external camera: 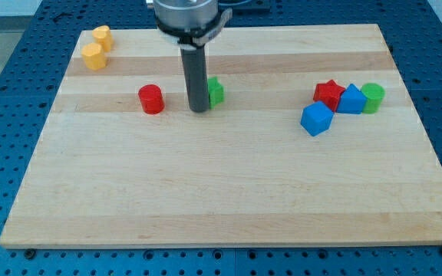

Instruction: Move green circle to the right side of the green star

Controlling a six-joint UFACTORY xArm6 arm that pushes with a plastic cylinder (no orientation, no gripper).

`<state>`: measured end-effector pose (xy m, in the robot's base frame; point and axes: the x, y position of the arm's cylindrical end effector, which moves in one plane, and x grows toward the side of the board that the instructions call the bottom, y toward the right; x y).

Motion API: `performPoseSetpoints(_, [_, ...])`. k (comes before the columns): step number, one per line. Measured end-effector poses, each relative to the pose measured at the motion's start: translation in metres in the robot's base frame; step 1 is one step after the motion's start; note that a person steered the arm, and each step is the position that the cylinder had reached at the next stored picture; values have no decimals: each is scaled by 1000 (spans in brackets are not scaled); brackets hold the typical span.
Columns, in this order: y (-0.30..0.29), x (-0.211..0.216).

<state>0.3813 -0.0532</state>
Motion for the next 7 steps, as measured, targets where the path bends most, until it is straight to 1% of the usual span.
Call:
performPoseSetpoints(1, [0,-45])
performPoseSetpoints(2, [5,-60])
performPoseSetpoints(3, [5,-16])
performPoseSetpoints(4, [33,37])
performPoseSetpoints(5, [93,75])
performPoseSetpoints(6, [142,97])
performPoseSetpoints(7, [150,98])
